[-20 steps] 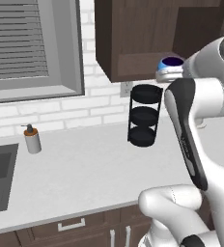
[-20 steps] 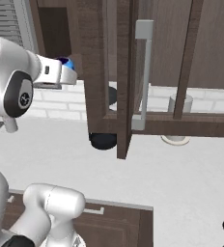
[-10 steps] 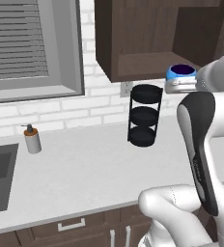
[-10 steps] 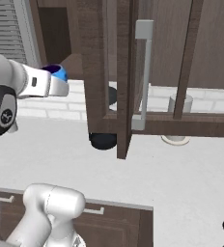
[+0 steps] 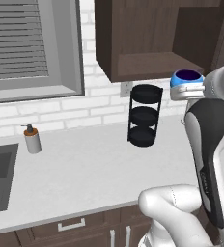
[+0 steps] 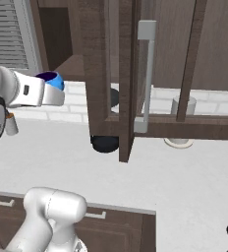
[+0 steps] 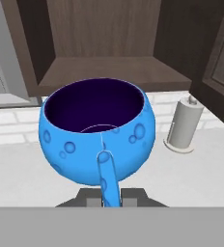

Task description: Gather all objects into one cabinet and sort the glasses and bowls to opposite sides.

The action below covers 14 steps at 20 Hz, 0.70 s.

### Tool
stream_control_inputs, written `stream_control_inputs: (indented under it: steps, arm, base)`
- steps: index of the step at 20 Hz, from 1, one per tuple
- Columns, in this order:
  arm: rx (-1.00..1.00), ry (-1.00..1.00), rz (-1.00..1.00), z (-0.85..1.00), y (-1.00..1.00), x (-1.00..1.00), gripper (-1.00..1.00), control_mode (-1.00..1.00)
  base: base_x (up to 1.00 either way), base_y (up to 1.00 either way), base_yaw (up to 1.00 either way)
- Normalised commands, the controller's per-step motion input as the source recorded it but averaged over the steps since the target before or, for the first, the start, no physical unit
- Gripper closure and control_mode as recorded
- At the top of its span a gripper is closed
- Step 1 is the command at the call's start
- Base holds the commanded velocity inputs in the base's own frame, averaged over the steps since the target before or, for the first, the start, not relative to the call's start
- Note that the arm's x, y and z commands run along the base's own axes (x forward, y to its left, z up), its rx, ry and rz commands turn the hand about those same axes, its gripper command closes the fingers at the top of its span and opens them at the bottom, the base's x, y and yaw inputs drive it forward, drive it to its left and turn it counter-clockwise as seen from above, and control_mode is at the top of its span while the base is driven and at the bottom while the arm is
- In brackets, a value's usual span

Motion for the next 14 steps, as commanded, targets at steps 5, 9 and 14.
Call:
stream_control_inputs:
  steps: [5,9,14]
  arm:
    - [0.0,0.03,0.0,0.0,0.0,0.0,1.0,-1.0]
    - [0.0,0.0,0.0,0.0,0.0,-0.02,1.0,-1.0]
    - [0.0,0.0,0.0,-0.01,0.0,-0.06,1.0,1.0]
  base:
    - [0.0,0.0,0.0]
    - [0.0,0.0,0.0]
    - [-0.24,0.0,0.0]
